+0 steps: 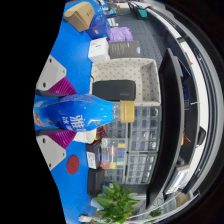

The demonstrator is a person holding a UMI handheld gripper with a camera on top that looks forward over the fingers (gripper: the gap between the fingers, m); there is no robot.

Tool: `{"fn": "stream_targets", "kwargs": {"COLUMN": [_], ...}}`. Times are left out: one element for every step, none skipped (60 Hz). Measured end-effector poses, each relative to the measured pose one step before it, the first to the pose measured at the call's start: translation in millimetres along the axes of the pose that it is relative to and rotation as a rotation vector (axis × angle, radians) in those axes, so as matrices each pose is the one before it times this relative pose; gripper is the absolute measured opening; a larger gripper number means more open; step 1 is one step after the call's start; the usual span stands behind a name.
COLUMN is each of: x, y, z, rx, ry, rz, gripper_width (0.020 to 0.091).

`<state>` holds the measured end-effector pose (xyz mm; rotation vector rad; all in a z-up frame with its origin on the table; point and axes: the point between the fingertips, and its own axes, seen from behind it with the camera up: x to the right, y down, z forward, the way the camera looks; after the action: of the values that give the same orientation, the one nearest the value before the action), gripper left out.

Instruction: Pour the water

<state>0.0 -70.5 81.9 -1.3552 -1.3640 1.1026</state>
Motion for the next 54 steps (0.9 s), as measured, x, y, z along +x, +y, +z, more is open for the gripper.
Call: {"fn": "stream_targets", "kwargs": {"x": [-0.51,-0.81,-1.22,-0.95,-0.87,-0.6,-0.3,-0.79,-1.13,-0.98,-1.12,-1.47,-2.01,-2.33,-2.86,-3.3,-3.63,-3.73,-3.46,-3.65,-2.44,-3.32,-2.94,-3.83,-4.87,-6.1,-4.39,-4.52,-4.49,-4.65,-4.78,-4.54,-5.89,-3.11,-3.56,-3.76,-3.22,-2.65,-1.91,-1.63,-2.09,-2.46,-3.73,-1.12,0.34,-0.45,-0.85,-0.65,0.34,-1.35,0.19,-0.81,-0.57,-0.46], "y": [0.27,0.4,0.38,-0.17,0.47,-0.16,0.7,0.41,0.24,0.13,0.03,-0.18,-0.65,-1.1,-1.67,-1.66,-1.3,-1.23,-0.99,-1.08,-0.33,-1.14,-0.73,-0.32,-0.61,-1.01,-1.44,-1.73,-2.0,-1.85,-1.81,-1.94,-2.14,-1.0,-0.85,-1.02,-1.25,-1.34,-0.74,-0.95,-1.74,-2.67,-2.9,-2.69,-2.67,-1.59,-2.65,-3.2,-3.04,-3.42,-3.24,-3.29,-2.81,-2.57], "z": [0.03,0.24,-0.13,0.14,0.11,0.14,-0.1,0.18,0.0,0.05,0.06,0.23,0.0,0.02,0.2,0.36,0.51,0.73,0.72,0.94,1.87,1.55,2.04,2.4,2.32,2.66,2.89,2.9,3.29,3.4,3.45,3.78,3.94,3.17,3.78,3.73,3.4,3.25,2.93,2.97,2.68,2.28,0.77,2.25,2.48,1.5,1.32,1.17,1.09,-0.68,1.16,0.68,0.85,0.82], "rx": [-0.00244,-0.00264,-0.00297,-0.00219,-0.00347,-0.00389,-0.00369,-0.00357,-0.00405,-0.00409,-0.00485,-0.00443,-0.00269,-0.00006,0.00151,0.00136,0.0008,-0.00026,-0.00244,-0.00159,0.00265,-0.00229,-0.00414,-0.00667,-0.00764,-0.00559,-0.00247,-0.00201,-0.00179,-0.00263,-0.00281,-0.00195,-0.00484,-0.00901,-0.00963,-0.00769,-0.00561,-0.00584,-0.0081,-0.00731,-0.00279,0.00279,0.00624,0.00401,0.00068,-0.0016,0.00156,0.00595,0.00663,0.00521,0.00588,0.00543,0.00388,0.00239], "ry": [-0.00362,-0.00386,-0.00592,-0.00606,-0.00577,-0.00488,-0.00331,-0.0045,-0.00526,-0.00444,-0.00317,-0.00285,-0.00425,-0.00525,-0.00643,-0.00661,-0.00692,-0.00704,-0.00655,-0.00539,-0.00406,-0.00164,-0.00187,-0.00398,-0.00666,-0.00883,-0.01017,-0.00842,-0.00778,-0.00813,-0.00885,-0.0097,-0.00565,-0.00933,-0.00799,-0.00809,-0.00808,-0.00687,-0.00483,-0.00394,-0.00503,-0.00602,0.00202,-0.00177,0.00081,-0.00055,-0.00356,-0.00403,0.00001,0.00877,0.0009,-0.00166,-0.00386,-0.00295], "rz": [-0.0058,-0.0056,-0.0052,-0.0041,-0.0036,-0.0045,-0.0027,-0.0014,-0.0026,-0.0027,-0.0044,-0.0046,-0.0021,0.0016,0.0061,0.0095,0.0123,0.0144,0.0158,0.0152,0.0129,0.0141,0.0158,0.0179,0.0212,0.0237,0.0255,0.0292,0.0315,0.0333,0.033,0.0323,0.036,0.0387,0.0425,0.0431,0.0422,0.0451,0.0508,0.053,0.0501,0.0456,0.0454,0.0486,0.0532,0.0524,0.0459,0.0391,0.0383,0.0419,0.0364,0.035,0.0343,0.0376], "gripper_width": [0.0449,0.043,0.0417,0.0408,0.0377,0.0375,0.0374,0.0374,0.0373,0.0373,0.0372,0.0374,0.0374,0.0375,0.0374,0.0374,0.0375,0.0375,0.0375,0.0374,0.0374,0.0374,0.0374,0.0375,0.0374,0.0373,0.0373,0.0374,0.0374,0.0372,0.0373,0.0374,0.0373,0.0373,0.0374,0.0373,0.0372,0.0372,0.0373,0.0374,0.0373,0.0374,0.0372,0.0373,0.0372,0.0373,0.0374,0.0374,0.0373,0.0374,0.0375,0.0375,0.0374,0.0374]}}
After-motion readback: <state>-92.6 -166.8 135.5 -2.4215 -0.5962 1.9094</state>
